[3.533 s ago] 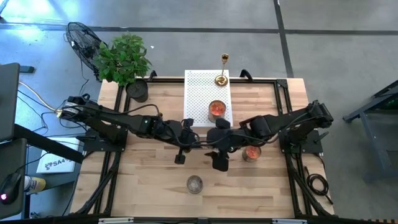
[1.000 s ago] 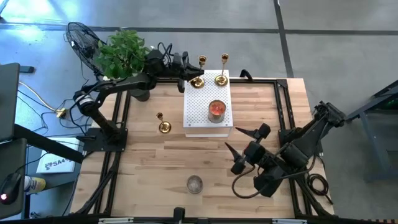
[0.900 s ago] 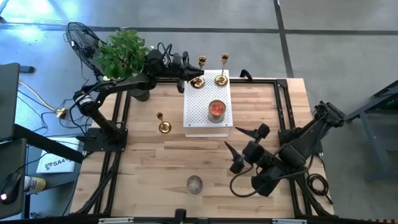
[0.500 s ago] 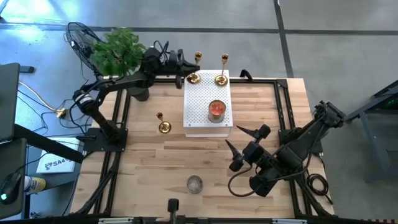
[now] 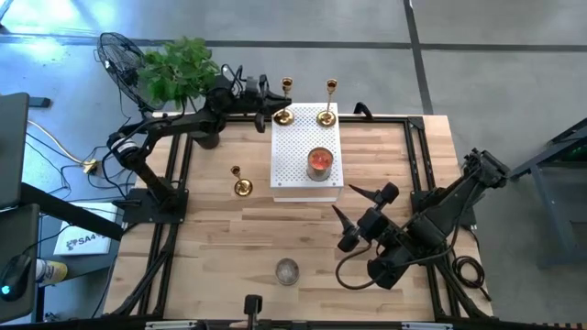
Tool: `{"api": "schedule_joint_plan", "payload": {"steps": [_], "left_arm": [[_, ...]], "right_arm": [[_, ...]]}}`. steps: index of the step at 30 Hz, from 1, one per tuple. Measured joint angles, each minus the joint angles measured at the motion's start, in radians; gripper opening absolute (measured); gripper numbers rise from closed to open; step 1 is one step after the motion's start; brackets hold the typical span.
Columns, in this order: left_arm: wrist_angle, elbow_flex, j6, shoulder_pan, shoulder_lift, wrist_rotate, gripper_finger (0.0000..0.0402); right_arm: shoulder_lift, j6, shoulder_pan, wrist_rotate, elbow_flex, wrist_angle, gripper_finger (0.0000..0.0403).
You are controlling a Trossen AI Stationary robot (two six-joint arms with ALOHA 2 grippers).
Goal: Pick & Place candle stick holders
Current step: Put the bottom golden candle holder on the shelf
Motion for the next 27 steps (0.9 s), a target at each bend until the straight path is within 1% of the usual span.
{"api": "schedule_joint_plan", "payload": {"steps": [7,10,14,27], "left_arm": [[0.011,0.000,0.006,-0.052,0.016,-0.029,0.0010],[0.008,0.000,0.037,-0.082,0.015,-0.074,0.0010],[0.031,0.000,0.055,-0.114,0.015,-0.104,0.0010],[0.035,0.000,0.054,-0.151,0.012,-0.140,0.0010]], "right_arm": [[0.000,-0.001,-0.009,-0.014,0.000,-0.007,0.0293],[0.000,0.001,-0.013,-0.025,0.000,-0.010,0.0293],[0.000,0.002,-0.013,-0.038,0.000,-0.010,0.0293],[0.000,0.003,-0.014,-0.058,0.000,-0.018,0.0293]]}}
